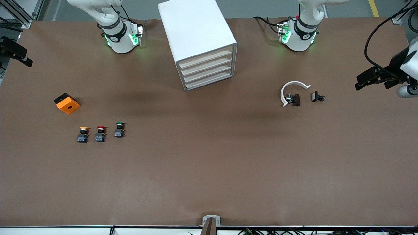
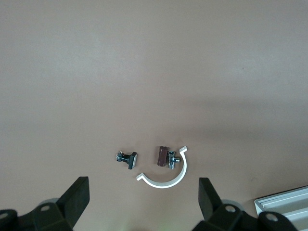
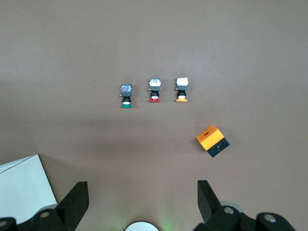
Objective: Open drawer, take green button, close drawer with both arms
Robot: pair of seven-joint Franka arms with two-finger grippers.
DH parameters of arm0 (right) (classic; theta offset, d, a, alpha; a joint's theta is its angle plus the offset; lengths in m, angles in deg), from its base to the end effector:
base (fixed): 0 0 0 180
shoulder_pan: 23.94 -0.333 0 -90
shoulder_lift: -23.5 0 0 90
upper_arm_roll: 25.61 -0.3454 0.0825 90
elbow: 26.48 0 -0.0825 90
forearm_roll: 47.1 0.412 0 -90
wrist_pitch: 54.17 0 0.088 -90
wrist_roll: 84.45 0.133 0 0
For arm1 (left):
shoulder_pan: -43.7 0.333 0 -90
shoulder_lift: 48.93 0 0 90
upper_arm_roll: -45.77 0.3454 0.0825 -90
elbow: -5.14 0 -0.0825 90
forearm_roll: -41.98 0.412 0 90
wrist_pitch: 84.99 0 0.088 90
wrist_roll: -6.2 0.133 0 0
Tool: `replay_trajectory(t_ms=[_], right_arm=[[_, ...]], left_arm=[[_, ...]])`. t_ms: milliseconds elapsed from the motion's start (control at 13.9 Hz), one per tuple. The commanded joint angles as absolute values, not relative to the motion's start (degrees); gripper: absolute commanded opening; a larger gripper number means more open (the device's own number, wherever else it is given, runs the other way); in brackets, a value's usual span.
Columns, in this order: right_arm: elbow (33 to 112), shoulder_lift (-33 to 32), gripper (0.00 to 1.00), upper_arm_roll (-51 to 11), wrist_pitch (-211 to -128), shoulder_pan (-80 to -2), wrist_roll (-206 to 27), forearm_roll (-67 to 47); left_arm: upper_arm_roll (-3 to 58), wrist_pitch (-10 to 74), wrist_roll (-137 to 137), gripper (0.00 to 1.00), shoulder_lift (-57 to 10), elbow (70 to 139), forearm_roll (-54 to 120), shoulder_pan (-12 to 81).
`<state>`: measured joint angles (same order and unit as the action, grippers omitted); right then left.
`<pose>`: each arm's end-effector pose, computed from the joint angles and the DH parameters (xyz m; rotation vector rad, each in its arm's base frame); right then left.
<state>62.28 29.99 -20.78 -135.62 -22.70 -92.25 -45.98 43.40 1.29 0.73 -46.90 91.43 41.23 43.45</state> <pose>0.5233 -0.0559 0.6883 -3.1107 -0.0522 0.0173 0.5866 -0.0282 0.6338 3.1281 0.0768 -0.0571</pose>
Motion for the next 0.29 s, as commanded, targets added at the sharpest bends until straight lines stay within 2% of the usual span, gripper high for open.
replay_trajectory(t_ms=[0,216], right_arm=[[63.9,31.7,1.00,-21.7,-137.1,-21.7,-93.1,-46.3],[66.3,33.6,1.00,-21.7,-138.3,-21.9,-93.2,-46.2]], left_arm=[[43.4,0.1,1.5,1.00,-46.4,90.1,41.6,43.3],[43.4,0.0,1.6,1.00,-46.4,90.2,41.5,43.4]])
